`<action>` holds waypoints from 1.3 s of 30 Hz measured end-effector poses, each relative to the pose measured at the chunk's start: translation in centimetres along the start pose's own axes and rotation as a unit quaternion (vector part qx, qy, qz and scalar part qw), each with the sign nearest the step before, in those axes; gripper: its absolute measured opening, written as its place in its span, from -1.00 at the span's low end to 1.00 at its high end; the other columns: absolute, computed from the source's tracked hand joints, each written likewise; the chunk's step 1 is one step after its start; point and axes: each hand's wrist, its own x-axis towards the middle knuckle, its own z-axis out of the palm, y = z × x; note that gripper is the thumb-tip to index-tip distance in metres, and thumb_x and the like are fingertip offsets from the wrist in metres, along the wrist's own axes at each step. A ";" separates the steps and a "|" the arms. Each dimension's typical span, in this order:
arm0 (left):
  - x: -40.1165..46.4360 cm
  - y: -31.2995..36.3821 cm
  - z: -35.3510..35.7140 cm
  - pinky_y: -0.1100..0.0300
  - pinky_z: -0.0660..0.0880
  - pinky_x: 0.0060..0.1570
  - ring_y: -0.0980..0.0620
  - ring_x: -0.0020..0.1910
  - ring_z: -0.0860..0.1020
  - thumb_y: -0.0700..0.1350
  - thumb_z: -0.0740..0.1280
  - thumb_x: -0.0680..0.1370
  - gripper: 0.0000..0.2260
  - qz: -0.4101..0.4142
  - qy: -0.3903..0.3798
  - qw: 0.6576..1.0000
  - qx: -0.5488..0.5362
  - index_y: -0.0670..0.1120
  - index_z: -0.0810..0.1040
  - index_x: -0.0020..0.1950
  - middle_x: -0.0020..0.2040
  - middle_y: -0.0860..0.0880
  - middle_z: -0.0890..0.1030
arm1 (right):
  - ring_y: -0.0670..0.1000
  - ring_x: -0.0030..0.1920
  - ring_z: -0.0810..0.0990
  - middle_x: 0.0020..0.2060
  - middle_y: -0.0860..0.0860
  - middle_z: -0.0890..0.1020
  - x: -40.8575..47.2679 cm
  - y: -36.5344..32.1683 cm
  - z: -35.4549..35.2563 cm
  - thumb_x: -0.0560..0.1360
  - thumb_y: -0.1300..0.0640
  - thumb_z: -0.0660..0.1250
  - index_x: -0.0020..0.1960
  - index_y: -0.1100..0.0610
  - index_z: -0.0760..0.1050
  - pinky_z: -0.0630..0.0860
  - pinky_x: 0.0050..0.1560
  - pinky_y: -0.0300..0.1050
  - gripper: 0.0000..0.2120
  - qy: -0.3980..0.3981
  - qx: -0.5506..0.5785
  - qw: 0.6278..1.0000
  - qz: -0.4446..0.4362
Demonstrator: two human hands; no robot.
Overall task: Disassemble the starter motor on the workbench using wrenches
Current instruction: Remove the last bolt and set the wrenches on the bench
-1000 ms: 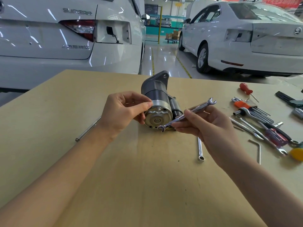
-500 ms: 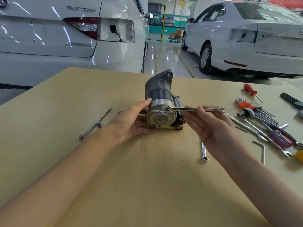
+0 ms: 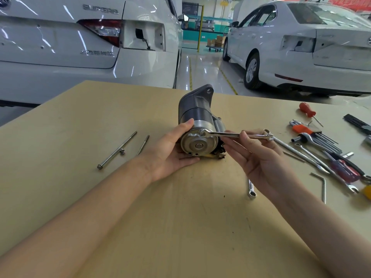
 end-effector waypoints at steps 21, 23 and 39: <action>-0.1 -1.0 0.5 0.07 0.52 0.19 0.01 0.19 0.59 0.15 0.34 0.38 -0.38 0.065 -0.043 0.995 0.068 -0.12 0.44 0.37 0.18 -0.07 0.64 | 0.14 -0.08 0.70 -0.14 0.19 0.70 1.1 -1.3 -0.5 0.28 0.14 0.48 -0.21 0.13 0.55 0.62 -0.11 -0.10 -0.85 -0.050 -0.126 0.985 -0.104; 0.0 -0.9 0.4 0.04 0.47 0.24 0.02 0.21 0.58 0.19 0.28 0.42 -0.43 0.060 -0.056 0.995 0.056 -0.06 0.44 0.36 0.19 -0.05 0.64 | 0.14 -0.08 0.70 -0.15 0.18 0.70 1.4 -1.9 -0.5 0.30 0.17 0.46 -0.18 0.19 0.51 0.63 -0.09 -0.06 -0.83 -0.065 -0.149 0.980 -0.114; 0.5 -0.6 -0.3 0.05 0.48 0.22 0.01 0.17 0.61 0.21 0.28 0.42 -0.48 0.036 -0.073 0.996 0.041 -0.03 0.48 0.29 0.14 -0.07 0.66 | 0.10 -0.32 0.64 -0.18 0.09 0.62 3.6 -7.4 7.5 0.52 0.32 0.30 0.03 0.30 0.44 0.58 -0.39 -0.13 -0.89 -0.267 -0.548 0.770 -0.185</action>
